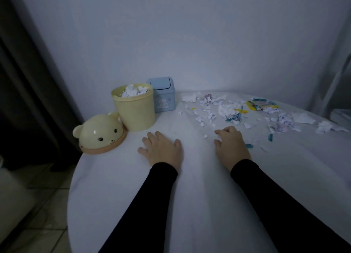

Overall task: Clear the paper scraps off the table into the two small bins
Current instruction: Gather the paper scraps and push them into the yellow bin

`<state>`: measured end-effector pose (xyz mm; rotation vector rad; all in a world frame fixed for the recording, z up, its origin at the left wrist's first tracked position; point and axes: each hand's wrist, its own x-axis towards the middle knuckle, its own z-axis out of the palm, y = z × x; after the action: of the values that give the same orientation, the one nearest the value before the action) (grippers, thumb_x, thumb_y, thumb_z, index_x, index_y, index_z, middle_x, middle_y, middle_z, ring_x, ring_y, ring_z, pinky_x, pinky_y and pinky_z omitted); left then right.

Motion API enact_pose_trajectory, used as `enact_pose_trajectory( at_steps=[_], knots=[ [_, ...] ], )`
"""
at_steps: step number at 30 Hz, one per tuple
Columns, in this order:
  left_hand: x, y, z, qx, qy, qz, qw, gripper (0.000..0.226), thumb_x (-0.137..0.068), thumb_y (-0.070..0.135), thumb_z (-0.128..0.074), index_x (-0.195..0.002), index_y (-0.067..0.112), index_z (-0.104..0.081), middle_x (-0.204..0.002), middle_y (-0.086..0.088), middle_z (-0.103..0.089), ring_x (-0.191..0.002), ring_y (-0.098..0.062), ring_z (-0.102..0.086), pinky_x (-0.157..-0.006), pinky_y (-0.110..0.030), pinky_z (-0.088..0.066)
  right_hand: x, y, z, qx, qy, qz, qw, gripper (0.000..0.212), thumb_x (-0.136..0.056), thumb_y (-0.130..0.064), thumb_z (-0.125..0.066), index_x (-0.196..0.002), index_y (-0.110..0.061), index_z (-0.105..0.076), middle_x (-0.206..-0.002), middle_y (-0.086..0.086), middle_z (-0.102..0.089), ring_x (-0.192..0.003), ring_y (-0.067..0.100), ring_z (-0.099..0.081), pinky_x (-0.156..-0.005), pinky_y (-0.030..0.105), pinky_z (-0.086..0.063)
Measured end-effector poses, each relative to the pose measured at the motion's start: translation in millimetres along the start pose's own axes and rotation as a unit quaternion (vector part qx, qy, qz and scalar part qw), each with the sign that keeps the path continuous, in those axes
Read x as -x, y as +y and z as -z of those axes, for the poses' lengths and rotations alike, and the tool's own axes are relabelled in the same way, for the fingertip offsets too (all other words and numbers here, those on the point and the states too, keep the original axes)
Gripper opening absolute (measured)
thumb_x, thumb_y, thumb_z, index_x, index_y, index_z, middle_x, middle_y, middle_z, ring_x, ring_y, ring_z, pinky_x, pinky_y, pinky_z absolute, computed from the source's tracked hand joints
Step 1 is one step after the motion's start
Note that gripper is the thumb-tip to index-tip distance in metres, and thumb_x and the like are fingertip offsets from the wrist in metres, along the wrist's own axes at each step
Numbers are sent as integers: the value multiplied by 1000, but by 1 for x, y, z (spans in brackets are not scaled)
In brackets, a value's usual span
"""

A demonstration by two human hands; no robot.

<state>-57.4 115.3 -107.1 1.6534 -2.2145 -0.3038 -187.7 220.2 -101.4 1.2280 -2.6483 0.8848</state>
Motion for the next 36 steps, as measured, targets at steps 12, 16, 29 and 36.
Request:
enact_pose_trajectory(
  at_steps=[12,16,29,36],
  knots=[
    [-42,-5,-4,-74,-34,-21,996,70,-93,52,-25,-136,-1,-44,-140,-13,-45,-132,-33,-32,-110,-51,-13,-3,9,-2,67,-24,-49,996,34,-97,-13,-42,-128,-5,-54,-129,15,-50,-121,31,-43,-98,35,-38],
    [-21,19,-7,-98,-37,-124,987,62,-95,50,-26,-124,3,-55,-129,-12,-55,-127,-31,-39,-108,-51,-16,-2,9,-1,47,-17,-25,998,33,-94,-8,-44,-123,-6,-60,-125,16,-53,-116,31,-47,-96,34,-39],
    [42,108,-39,23,-76,-324,943,38,-98,27,-40,-131,7,-42,-147,-15,-34,-130,-29,-40,-101,-39,-34,10,61,43,26,36,-161,986,26,-87,-25,-65,-110,-16,-69,-121,12,-54,-116,30,-49,-96,33,-42],
    [35,133,-46,101,-136,-366,915,40,-90,2,-42,-127,7,-57,-131,-12,-57,-124,-26,-47,-105,-27,-31,-8,78,46,-56,-1,-194,979,38,-83,-20,-70,-119,-8,-64,-120,15,-63,-114,29,-56,-96,31,-42]
  ],
)
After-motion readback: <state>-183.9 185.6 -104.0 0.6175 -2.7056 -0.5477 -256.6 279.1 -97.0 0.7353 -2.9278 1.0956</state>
